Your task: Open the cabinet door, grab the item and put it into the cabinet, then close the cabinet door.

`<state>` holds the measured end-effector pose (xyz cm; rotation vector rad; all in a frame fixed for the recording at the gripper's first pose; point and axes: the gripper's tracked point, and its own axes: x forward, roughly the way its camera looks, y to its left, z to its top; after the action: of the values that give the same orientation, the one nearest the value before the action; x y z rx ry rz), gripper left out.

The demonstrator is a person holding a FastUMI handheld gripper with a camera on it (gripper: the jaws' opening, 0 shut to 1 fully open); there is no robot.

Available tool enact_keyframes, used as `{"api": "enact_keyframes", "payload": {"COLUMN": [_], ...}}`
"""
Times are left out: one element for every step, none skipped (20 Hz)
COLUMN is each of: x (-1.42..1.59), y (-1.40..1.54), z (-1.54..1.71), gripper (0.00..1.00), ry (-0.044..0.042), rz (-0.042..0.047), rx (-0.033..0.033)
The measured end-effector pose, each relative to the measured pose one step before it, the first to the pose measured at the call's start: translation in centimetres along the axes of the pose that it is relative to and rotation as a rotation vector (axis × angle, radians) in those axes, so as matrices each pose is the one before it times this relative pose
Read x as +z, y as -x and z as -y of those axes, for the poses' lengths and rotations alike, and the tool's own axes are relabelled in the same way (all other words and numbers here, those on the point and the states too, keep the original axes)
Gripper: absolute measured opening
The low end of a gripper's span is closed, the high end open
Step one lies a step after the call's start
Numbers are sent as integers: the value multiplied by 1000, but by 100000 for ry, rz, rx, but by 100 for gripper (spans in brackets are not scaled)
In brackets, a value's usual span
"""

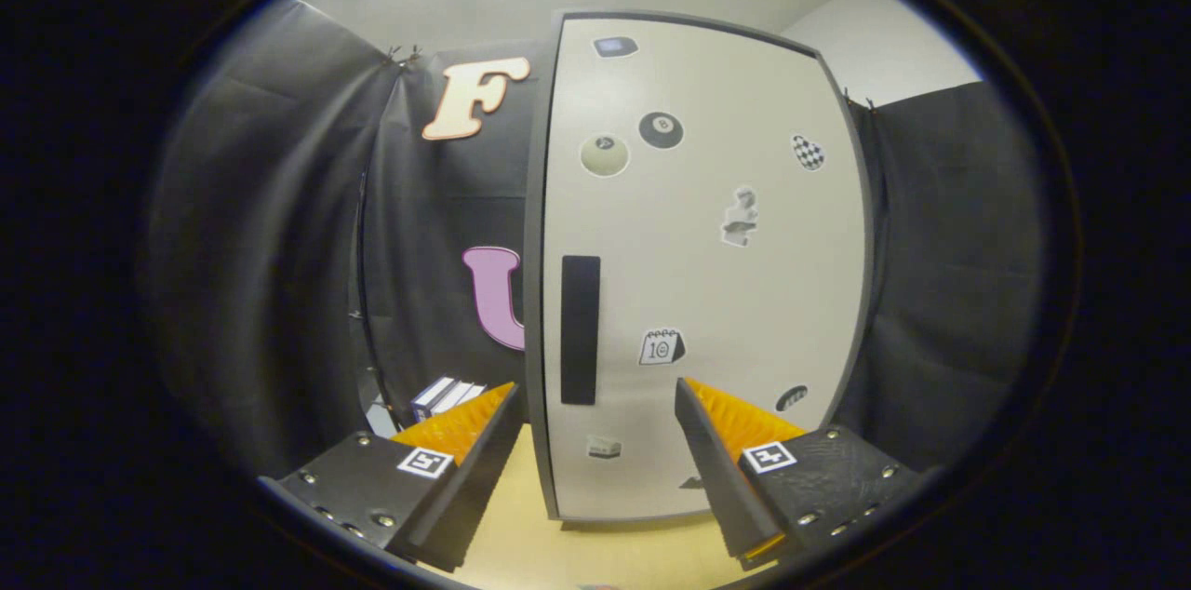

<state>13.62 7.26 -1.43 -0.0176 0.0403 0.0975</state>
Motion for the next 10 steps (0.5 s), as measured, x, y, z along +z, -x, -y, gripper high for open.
{"api": "enact_keyframes", "payload": {"x": [62,-19,-69,9,129,-133,-21,-5,17,-122], "y": [-916,-1092,-936,-790,-851,-782,-757,-667,-572,-561], "z": [-303,-272,-250,-148,-141,-141,-139,-89,-59,36], "gripper": [97,97,97,97,97,97,97,97,97,97], "ry": [-314,-657,-609,-269,79,-65,-364,-601,-819,-619], "rz": [145,-77,-409,89,314,-190,-147,46,-70,-203], "rx": [358,247,210,-26,-84,-97,103,-283,-111,-413]}}
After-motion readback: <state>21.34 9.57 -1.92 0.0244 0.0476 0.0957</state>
